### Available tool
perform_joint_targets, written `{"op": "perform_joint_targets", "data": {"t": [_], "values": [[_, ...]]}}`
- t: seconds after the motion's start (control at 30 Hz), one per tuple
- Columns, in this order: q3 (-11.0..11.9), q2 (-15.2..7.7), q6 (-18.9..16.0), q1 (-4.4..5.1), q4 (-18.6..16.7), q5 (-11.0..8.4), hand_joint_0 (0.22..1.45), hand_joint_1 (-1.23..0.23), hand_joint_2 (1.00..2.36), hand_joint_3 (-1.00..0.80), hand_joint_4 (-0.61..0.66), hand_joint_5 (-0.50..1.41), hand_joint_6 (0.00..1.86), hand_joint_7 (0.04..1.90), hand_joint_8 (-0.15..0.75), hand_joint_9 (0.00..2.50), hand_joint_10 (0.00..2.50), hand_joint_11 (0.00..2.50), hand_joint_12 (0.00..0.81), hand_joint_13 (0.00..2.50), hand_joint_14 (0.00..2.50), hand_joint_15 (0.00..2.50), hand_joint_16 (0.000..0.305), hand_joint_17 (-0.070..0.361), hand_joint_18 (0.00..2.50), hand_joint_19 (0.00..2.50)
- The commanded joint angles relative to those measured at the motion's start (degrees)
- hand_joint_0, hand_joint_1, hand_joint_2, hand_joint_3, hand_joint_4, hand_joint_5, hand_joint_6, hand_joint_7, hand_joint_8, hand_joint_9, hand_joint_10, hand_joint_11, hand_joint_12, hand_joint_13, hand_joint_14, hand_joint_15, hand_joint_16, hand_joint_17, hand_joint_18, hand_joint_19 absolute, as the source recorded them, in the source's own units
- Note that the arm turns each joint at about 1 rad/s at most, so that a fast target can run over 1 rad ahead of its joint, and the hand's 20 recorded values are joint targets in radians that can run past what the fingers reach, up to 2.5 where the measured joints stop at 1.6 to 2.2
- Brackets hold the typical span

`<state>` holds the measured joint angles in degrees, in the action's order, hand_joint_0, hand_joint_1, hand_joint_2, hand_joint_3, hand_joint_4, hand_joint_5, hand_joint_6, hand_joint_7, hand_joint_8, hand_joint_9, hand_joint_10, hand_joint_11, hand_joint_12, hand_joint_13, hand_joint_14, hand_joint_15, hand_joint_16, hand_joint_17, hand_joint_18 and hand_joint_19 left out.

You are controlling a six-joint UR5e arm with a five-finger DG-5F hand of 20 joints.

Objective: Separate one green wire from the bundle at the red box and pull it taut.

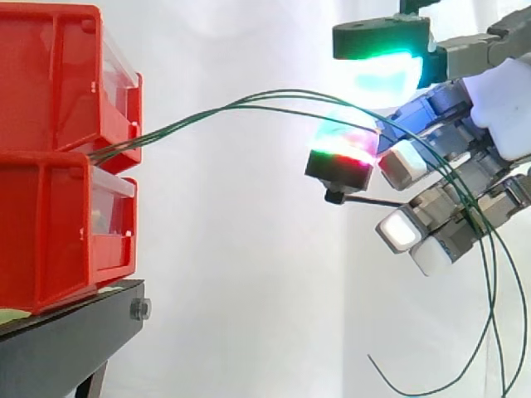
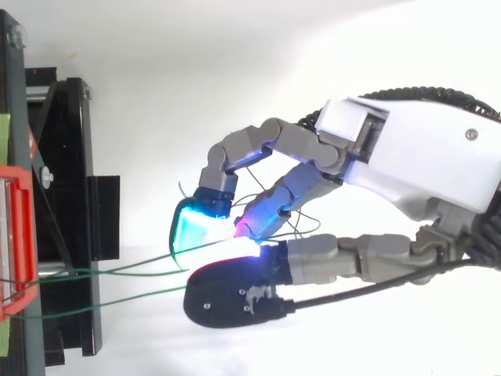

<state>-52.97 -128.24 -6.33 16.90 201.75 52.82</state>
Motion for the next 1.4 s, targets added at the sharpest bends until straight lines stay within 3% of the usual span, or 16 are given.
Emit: {"op": "perform_joint_targets", "data": {"t": [0.0,0.27,0.43,0.57,0.63,0.77,0.87,1.07,1.23,1.37], "values": [[0.8,0.0,0.0,0.07,0.9,0.0,0.6,-0.76,1.01,-0.35,0.1,-0.17,0.85,0.94,0.234,1.05,0.02,0.78,0.343,0.79,0.02,0.54,0.05,0.112,0.57,0.57],[1.2,0.0,-0.2,0.15,2.0,0.0,0.64,-0.82,1.01,-0.3,0.05,-0.17,0.87,0.96,0.233,1.06,0.02,0.82,0.341,0.79,0.02,0.55,0.05,0.113,0.59,0.57],[1.2,0.0,-0.2,0.24,2.0,0.0,0.65,-0.9,1.01,-0.44,0.07,-0.17,0.88,0.92,0.219,1.05,0.02,0.83,0.338,0.78,0.02,0.55,0.05,0.111,0.6,0.56],[1.2,0.0,-0.2,0.15,2.0,0.0,0.58,-0.86,1.0,-0.5,0.08,-0.17,0.88,0.92,0.225,1.07,0.02,0.82,0.338,0.79,0.02,0.55,0.05,0.112,0.6,0.55],[1.2,0.0,-0.2,0.07,2.0,0.0,0.53,-0.75,1.0,-0.5,0.08,-0.16,0.87,0.92,0.234,1.1,0.02,0.82,0.346,0.8,0.02,0.54,0.052,0.116,0.62,0.56],[1.2,-0.1,-0.2,-0.02,2.0,0.0,0.56,-0.62,1.0,-0.5,0.08,-0.16,0.87,0.95,0.235,1.12,0.02,0.82,0.348,0.8,0.02,0.54,0.05,0.113,0.6,0.57],[1.2,0.0,-0.2,-0.2,2.0,0.09,0.59,-0.64,1.01,-0.41,0.07,-0.15,0.87,0.98,0.234,1.12,0.02,0.82,0.346,0.81,0.02,0.55,0.049,0.111,0.6,0.57],[1.2,0.0,-0.2,-0.2,2.0,0.09,0.64,-0.83,1.01,-0.27,0.02,-0.16,0.88,1.03,0.238,1.1,0.02,0.84,0.342,0.8,0.02,0.55,0.049,0.111,0.6,0.56],[1.3,0.2,-0.2,-0.2,2.4,0.0,0.7,-0.94,1.01,-0.34,-0.03,-0.17,0.9,1.02,0.222,1.07,0.02,0.83,0.337,0.78,0.02,0.53,0.049,0.11,0.61,0.53],[1.2,0.5,-0.1,-0.28,3.1,0.09,0.72,-0.97,1.0,-0.5,0.03,-0.17,0.9,0.93,0.209,1.05,0.02,0.82,0.331,0.77,0.02,0.52,0.048,0.109,0.61,0.52]]}}
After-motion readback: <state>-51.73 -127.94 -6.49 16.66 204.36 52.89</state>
